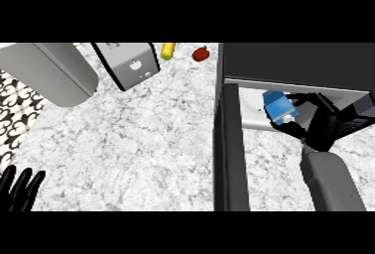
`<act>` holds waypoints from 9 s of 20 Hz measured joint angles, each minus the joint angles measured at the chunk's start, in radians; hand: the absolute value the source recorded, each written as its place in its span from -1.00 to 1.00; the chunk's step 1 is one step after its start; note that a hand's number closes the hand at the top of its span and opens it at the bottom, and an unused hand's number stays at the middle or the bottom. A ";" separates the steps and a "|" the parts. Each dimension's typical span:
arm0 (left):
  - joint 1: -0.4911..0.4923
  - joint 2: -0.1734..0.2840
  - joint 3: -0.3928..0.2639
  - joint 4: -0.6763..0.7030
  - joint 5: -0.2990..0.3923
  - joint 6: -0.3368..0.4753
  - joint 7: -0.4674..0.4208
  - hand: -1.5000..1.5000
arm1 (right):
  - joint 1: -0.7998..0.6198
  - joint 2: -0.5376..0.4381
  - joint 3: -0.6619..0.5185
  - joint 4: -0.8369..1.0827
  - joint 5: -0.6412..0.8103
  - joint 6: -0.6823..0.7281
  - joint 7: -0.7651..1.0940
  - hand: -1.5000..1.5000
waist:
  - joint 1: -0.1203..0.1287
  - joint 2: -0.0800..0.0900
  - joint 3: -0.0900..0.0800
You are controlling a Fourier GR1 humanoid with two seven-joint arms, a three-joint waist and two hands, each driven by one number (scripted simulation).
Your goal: Pick up the milk, place it into the microwave and close the microwave
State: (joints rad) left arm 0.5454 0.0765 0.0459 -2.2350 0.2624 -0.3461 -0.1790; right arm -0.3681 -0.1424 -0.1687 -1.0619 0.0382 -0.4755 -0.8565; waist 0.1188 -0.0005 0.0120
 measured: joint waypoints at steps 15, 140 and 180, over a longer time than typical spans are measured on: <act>-0.071 0.015 -0.038 0.026 -0.067 -0.004 0.012 -1.00 | 0.008 0.001 0.038 0.085 0.171 -0.118 -0.053 -1.00 | 0.069 0.034 -0.008; -1.349 -0.077 -0.893 1.213 0.370 1.044 -0.106 1.00 | 0.609 -0.318 -0.023 -0.812 -0.584 1.092 0.461 -1.00 | -0.410 0.066 -0.021; -1.442 -0.077 -0.839 1.365 0.641 1.021 -0.433 1.00 | 0.524 -0.475 -0.090 -0.870 -0.831 1.092 0.593 -1.00 | -0.482 0.087 -0.014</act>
State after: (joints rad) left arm -0.8967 -0.0001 -0.7931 -0.8704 0.9034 0.6746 -0.6118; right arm 0.1560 -0.6174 -0.2583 -1.9317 -0.7933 0.6162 -0.2639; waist -0.3637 0.0868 -0.0021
